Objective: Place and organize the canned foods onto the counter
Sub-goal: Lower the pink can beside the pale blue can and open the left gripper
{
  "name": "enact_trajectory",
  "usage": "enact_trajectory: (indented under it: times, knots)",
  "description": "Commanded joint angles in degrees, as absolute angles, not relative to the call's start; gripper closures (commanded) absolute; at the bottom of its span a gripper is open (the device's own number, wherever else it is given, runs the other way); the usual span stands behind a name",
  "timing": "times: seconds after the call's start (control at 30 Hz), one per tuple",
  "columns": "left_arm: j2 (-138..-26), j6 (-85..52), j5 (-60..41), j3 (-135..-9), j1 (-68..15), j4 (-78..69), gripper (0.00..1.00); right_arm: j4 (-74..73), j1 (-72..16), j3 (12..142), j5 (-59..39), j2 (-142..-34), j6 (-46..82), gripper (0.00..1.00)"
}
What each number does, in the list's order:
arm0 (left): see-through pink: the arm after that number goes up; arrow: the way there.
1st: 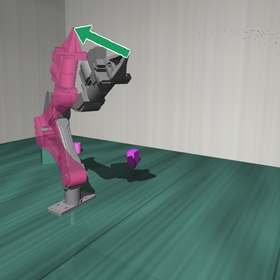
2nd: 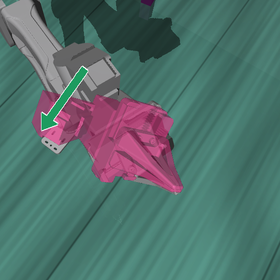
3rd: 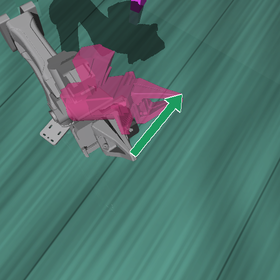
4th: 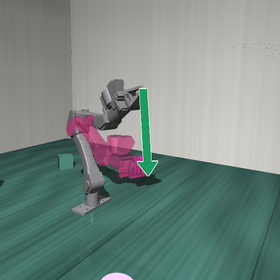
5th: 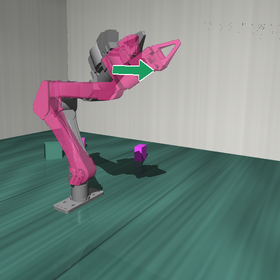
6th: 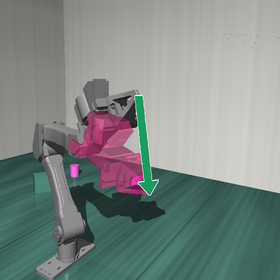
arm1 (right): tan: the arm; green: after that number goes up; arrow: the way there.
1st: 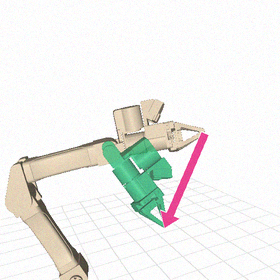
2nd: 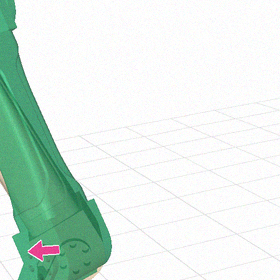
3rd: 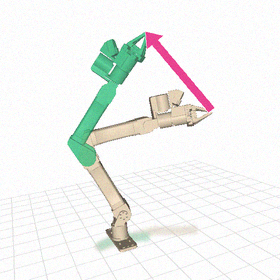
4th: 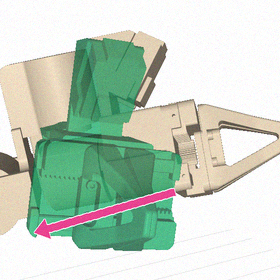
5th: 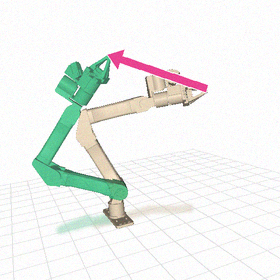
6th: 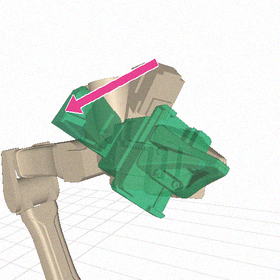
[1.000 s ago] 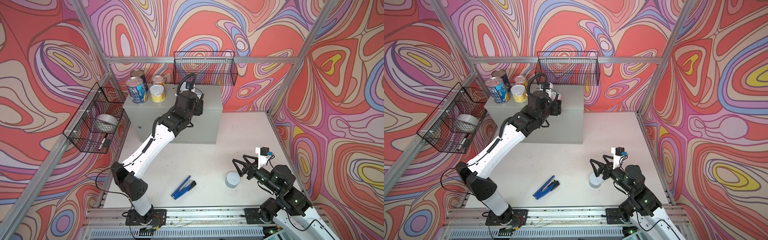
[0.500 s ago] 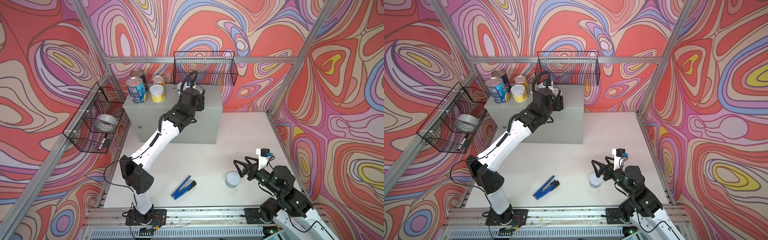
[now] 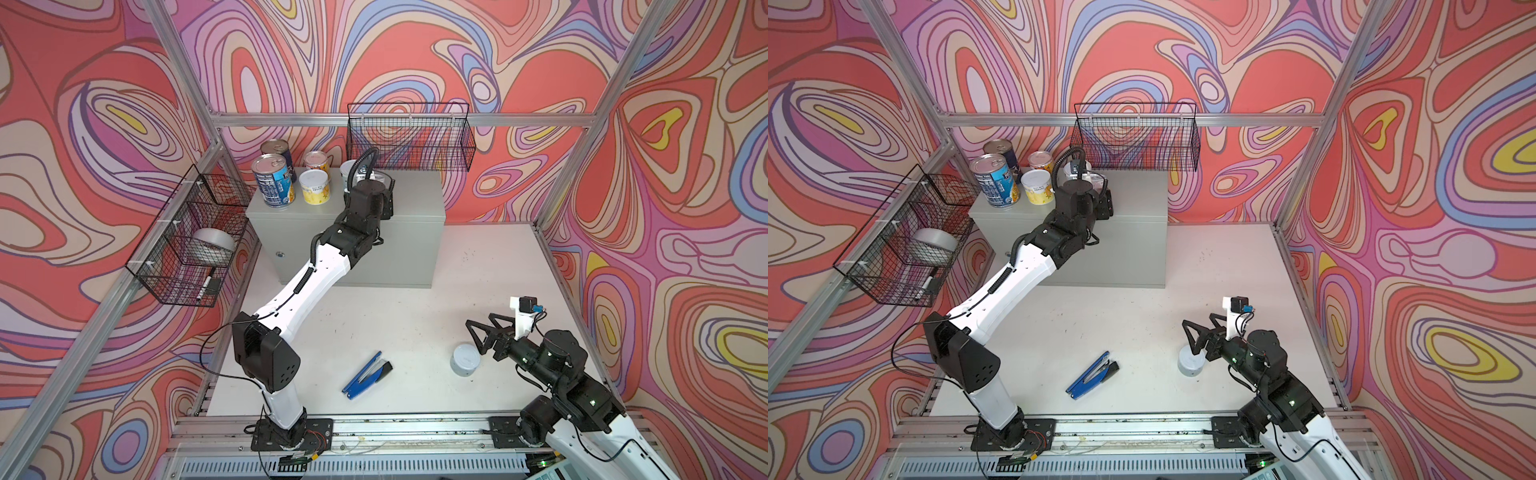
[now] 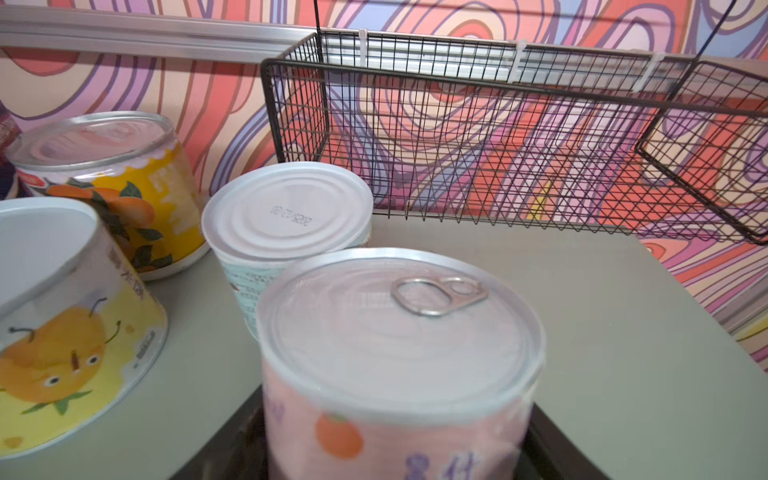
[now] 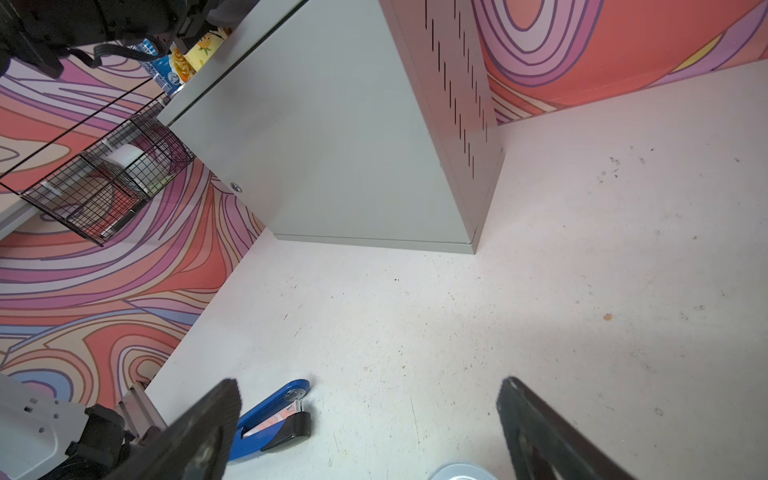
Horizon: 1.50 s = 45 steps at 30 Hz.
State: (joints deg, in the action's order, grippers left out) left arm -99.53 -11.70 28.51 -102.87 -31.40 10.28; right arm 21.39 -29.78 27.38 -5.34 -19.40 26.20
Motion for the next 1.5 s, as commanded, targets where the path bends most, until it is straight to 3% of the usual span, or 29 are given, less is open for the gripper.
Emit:
enact_trajectory:
  times: [0.0,0.4,0.5,0.63,0.67,1.47]
  knots:
    - [-96.7,-9.8,29.9,-99.5,-31.0,3.4,0.54,20.7,-30.1,27.5,-5.0,-19.6,26.4,0.01]
    - [-97.5,-6.6,32.1,-94.9,-30.9,-3.2,0.5,21.6,-30.1,27.5,-4.6,-19.2,27.0,0.02]
    - [-97.6,-6.3,32.5,-94.2,-31.0,-3.8,0.38,21.8,-30.1,27.5,-4.6,-19.1,27.0,0.02]
    - [-96.8,-6.0,31.9,-92.3,-30.9,-5.1,0.01,21.9,-30.1,27.3,-4.5,-19.1,27.1,0.02]
    - [-96.7,-6.0,31.7,-92.1,-30.9,-5.2,0.0,21.9,-30.1,27.3,-4.6,-19.1,27.2,0.02]
    - [-91.5,-8.3,24.5,-97.8,-31.1,10.9,0.0,19.2,-30.1,25.9,-2.9,-20.4,28.9,0.02]
